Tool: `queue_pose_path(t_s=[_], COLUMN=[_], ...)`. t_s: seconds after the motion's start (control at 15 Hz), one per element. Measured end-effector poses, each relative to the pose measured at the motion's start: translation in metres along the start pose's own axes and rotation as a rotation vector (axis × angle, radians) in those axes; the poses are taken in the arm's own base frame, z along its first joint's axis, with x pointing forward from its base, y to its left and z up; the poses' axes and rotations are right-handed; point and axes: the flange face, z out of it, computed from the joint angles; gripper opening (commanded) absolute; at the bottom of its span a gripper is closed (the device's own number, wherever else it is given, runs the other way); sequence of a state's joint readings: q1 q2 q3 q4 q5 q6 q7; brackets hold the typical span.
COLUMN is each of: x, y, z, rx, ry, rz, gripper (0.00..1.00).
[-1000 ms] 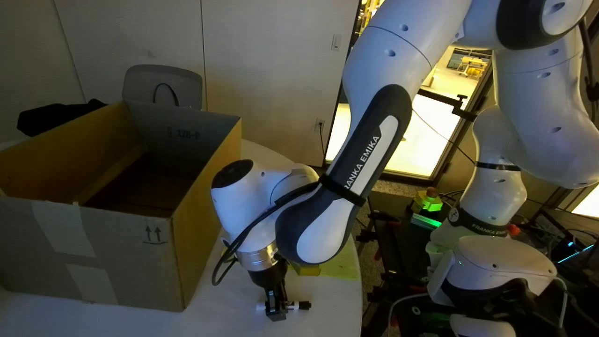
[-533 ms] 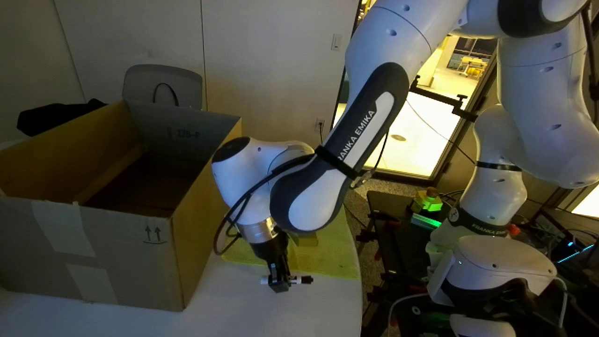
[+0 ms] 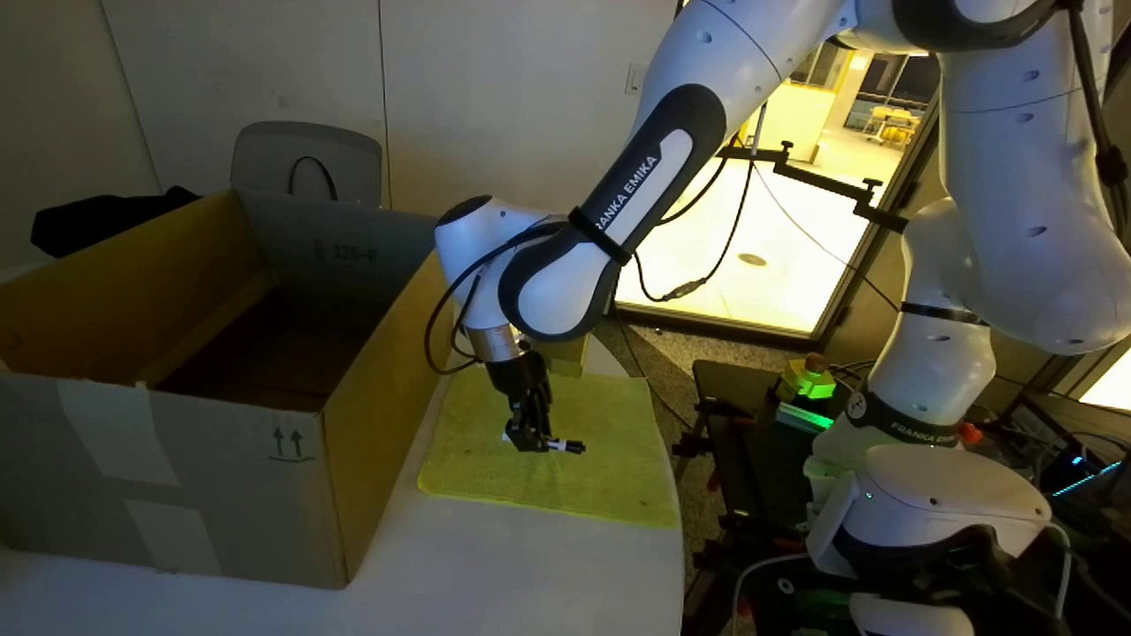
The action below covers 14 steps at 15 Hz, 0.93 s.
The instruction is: Put the marker on the cloth, then fold the cloth and put it in the box
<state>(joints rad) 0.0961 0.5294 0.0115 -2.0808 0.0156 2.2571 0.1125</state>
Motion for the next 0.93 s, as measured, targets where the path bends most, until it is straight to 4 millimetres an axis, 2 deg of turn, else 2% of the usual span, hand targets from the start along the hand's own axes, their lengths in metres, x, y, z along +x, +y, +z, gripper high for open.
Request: queue_pose_path(t_s=[0.27, 0.8, 0.87, 0.93], x=[-0.002, -0.004, -0.004, -0.004], y=[0.030, 0.041, 0.043, 0.046], z=[0.009, 0.033, 0.036, 0.039], rx=[0.008, 0.006, 0.006, 0.006], ry=[-0.020, -0.065, -0.071, -0.075], rz=[0.051, 0.074, 0.078, 0.082], gripper=[0.06, 0.09, 0.22, 0.51])
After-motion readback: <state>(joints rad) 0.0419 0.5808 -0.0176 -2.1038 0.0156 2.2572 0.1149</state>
